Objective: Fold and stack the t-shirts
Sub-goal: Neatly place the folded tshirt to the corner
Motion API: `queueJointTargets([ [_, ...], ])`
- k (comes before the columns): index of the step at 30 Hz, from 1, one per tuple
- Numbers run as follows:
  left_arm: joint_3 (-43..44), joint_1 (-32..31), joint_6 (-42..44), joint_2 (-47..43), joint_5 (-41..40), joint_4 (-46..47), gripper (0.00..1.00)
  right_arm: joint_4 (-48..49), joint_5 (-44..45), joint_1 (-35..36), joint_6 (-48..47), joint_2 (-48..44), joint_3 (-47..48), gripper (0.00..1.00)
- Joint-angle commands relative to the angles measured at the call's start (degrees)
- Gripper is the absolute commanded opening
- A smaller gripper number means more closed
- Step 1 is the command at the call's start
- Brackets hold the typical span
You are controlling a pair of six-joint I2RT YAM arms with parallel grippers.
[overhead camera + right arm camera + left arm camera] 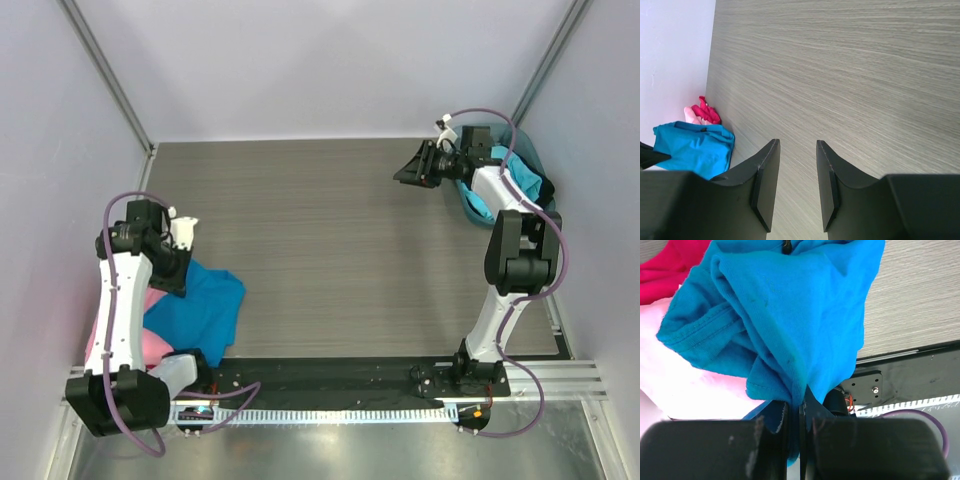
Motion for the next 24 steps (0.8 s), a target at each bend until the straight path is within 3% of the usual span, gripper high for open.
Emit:
queueJointTargets([
  [1, 1.4, 0.4, 0.2, -1.5, -0.6, -17.3, 0.0, -0.8, -1.5, 1.0, -1.7, -2.6, 2.6, 0.41],
  [12, 11.6, 0.4, -1.7, -4.3, -2.7, -18.5, 0.0, -8.4, -2.1, 1.2, -7.8, -3.2, 6.8, 0.4],
  [24, 8.1, 1.2, -2.3, -10.0, -5.9, -18.7, 0.0, -11.9, -1.3, 2.1, -11.2, -2.7, 7.6, 0.4],
])
